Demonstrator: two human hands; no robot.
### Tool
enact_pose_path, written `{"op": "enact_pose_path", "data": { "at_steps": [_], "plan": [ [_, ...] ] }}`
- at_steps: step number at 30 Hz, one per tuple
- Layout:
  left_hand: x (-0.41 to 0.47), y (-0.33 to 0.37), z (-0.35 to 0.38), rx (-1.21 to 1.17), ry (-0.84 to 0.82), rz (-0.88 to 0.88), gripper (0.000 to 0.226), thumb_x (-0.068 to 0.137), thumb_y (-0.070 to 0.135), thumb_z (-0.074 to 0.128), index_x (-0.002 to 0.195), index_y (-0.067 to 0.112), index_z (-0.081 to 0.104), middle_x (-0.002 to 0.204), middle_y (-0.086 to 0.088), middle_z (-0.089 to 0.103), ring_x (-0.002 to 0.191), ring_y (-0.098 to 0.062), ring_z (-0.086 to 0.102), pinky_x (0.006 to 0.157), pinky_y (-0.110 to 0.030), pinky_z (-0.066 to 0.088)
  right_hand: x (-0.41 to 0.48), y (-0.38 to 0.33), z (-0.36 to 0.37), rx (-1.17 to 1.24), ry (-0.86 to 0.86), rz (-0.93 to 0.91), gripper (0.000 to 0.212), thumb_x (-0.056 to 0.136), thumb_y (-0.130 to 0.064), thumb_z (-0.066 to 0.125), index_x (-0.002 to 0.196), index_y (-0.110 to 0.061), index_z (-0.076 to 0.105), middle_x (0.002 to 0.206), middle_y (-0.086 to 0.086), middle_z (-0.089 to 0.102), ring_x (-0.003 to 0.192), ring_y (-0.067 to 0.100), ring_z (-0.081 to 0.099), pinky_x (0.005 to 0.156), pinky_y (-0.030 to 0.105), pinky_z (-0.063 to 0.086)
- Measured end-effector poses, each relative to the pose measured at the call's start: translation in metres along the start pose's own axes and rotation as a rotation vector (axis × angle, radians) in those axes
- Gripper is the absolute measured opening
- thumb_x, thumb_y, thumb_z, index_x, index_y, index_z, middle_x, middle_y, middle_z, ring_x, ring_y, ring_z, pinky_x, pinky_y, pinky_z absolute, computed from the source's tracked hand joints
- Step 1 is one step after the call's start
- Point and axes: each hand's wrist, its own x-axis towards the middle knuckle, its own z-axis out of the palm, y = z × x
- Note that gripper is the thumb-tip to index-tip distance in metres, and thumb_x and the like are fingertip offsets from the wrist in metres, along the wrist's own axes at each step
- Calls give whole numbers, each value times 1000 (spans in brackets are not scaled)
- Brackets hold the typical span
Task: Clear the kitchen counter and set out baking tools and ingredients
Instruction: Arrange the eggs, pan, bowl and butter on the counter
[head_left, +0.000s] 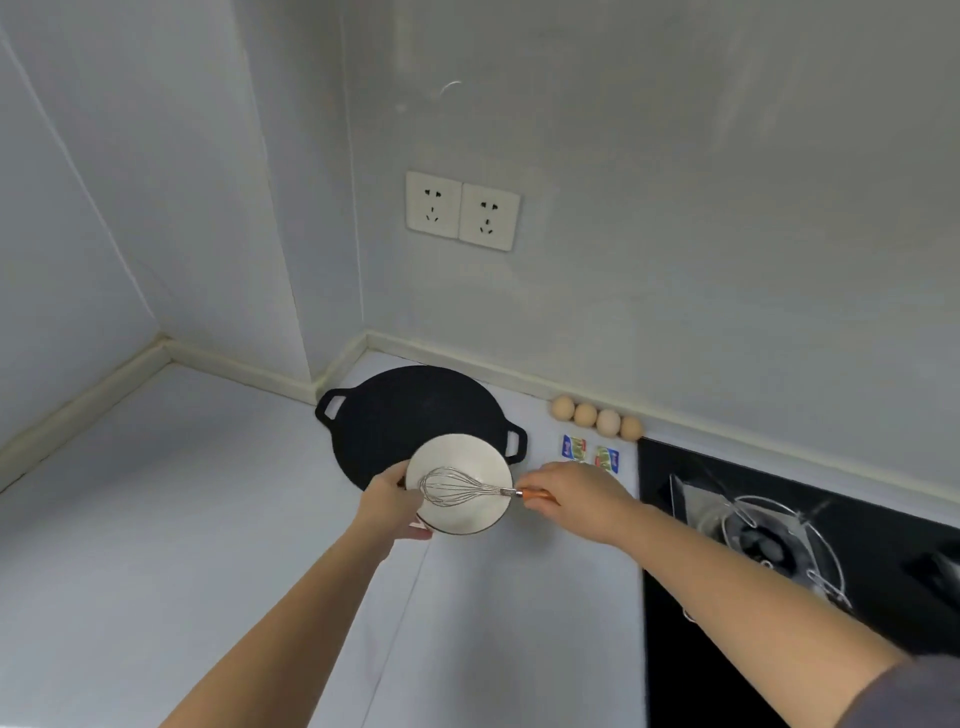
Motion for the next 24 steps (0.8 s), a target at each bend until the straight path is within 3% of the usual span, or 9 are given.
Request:
{"op": "enact_pose_path", "data": {
  "at_steps": [3,7,11,16,24],
  "plan": [
    [-4,-2,53,27,-94,-18,52,82,-9,41,125,15,57,108,-14,65,88,-36,67,60,-40,60,-39,39,0,-52,-25,70,25,99,-37,42,114,-31,61,103,-3,61,96,17,56,70,30,39],
    [-10,-9,116,20,-179,-66,56,83,-10,41,131,15,54,110,-20,64,77,-35,62,52,-37,58,-82,82,5,-44,-64,163,24,98,-39,43,108,-31,63,96,-4,62,90,17,57,77,35,49],
    [-15,-17,158,49,-207,-90,57,82,-9,42,132,16,54,112,-21,64,76,-35,62,56,-40,60,-110,112,13,-50,-72,204,23,97,-37,46,108,-28,64,98,-4,65,91,16,59,81,35,49],
    [-15,-24,179,48,-194,-102,56,82,-10,41,130,16,55,100,-20,64,72,-36,64,61,-42,60,-118,131,21,-14,-99,231,21,95,-30,53,111,-22,63,103,-2,64,92,16,59,81,30,48],
    [-9,-26,176,47,-147,-105,57,82,-11,41,131,16,55,110,-21,62,79,-39,66,60,-41,60,-105,140,30,31,-132,214,20,92,-19,52,109,-21,63,101,0,63,89,17,58,72,26,43]
  ]
}}
